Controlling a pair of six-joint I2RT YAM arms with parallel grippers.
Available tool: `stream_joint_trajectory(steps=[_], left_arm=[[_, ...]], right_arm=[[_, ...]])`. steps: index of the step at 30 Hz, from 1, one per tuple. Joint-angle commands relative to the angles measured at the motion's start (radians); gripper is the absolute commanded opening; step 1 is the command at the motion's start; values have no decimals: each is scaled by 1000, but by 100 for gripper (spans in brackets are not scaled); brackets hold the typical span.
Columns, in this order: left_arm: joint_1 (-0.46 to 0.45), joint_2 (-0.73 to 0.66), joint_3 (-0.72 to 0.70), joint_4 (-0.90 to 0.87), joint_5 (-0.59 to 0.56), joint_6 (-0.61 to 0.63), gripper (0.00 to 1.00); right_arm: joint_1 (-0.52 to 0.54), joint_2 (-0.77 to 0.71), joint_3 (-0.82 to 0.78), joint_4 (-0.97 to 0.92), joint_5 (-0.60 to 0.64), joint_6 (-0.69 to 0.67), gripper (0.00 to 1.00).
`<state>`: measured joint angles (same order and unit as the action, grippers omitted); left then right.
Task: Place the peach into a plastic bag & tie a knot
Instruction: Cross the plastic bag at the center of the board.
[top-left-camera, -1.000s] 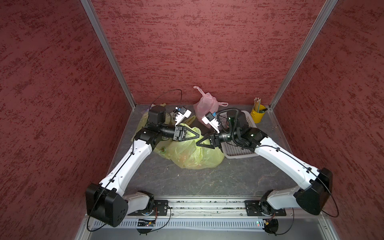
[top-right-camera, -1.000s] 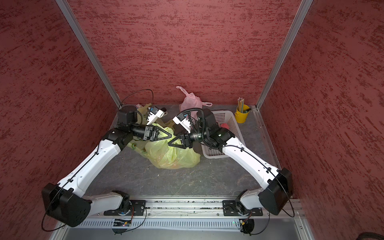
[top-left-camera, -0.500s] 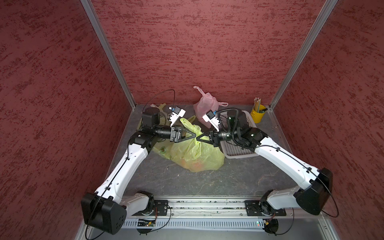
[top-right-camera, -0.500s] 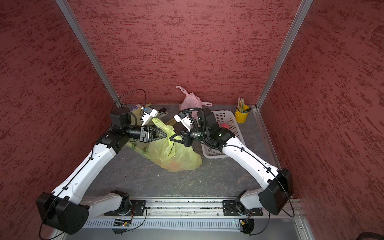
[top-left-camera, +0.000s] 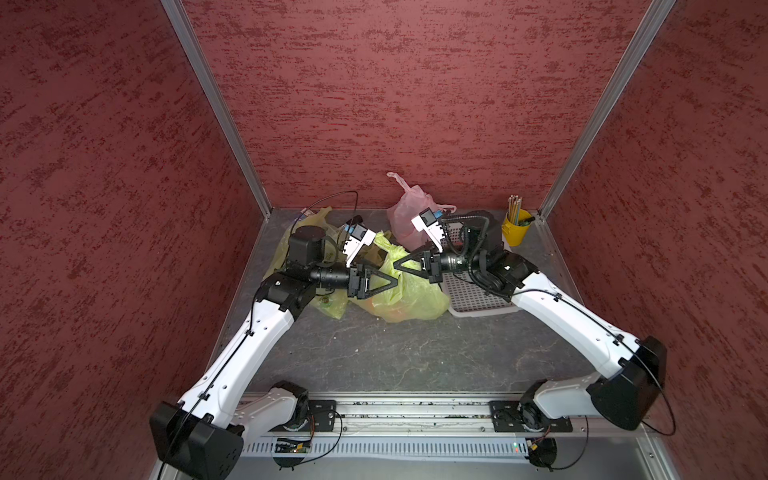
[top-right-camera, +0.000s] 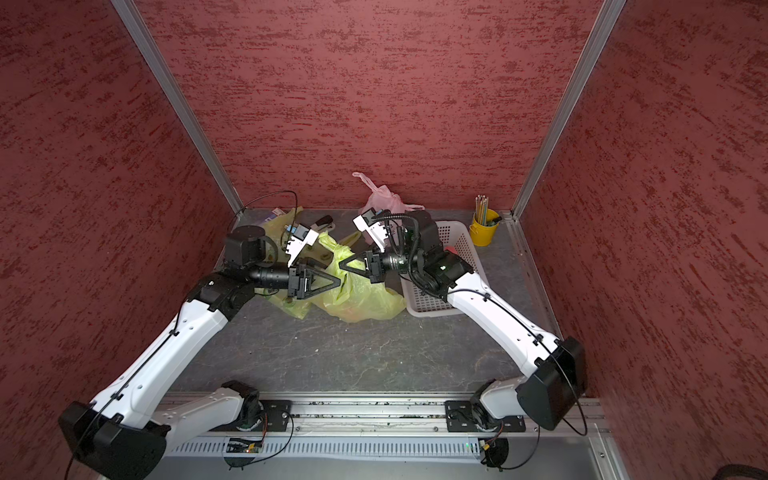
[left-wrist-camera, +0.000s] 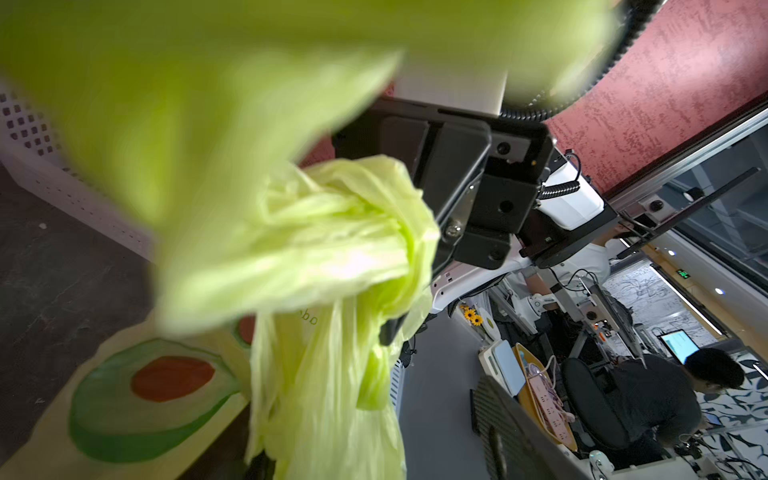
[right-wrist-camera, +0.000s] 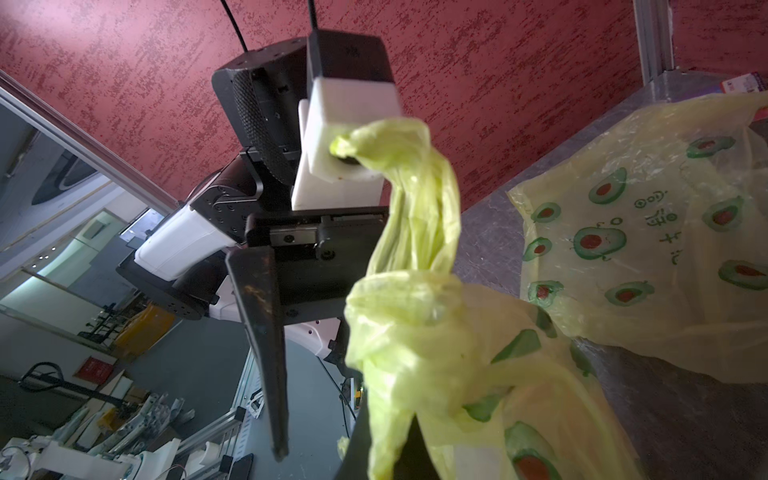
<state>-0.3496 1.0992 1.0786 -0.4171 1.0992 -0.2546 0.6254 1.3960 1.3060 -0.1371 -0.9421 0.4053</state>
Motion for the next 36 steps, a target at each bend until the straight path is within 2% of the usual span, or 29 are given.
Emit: stream_joint_trajectory(steps=[1, 8, 11, 16, 21, 25, 36], left_arm=[[-10, -16, -8, -45, -68, 53, 71], [-32, -12, 4, -79, -135, 92, 58], [-46, -6, 15, -111, -168, 114, 41], [-38, 0, 31, -139, -234, 118, 0], [14, -22, 20, -83, -216, 62, 0], [22, -33, 34, -79, -216, 49, 0], [26, -42, 61, -86, -164, 29, 0]], right_arm=[[-9, -5, 23, 97, -30, 41, 0], [-12, -6, 16, 91, -49, 46, 0], [-13, -8, 14, 92, -56, 49, 0], [-13, -8, 15, 54, -54, 23, 0], [-13, -12, 17, -13, -40, -20, 0], [-13, -16, 21, -55, -22, -51, 8], [-15, -2, 41, -121, 62, -98, 13]])
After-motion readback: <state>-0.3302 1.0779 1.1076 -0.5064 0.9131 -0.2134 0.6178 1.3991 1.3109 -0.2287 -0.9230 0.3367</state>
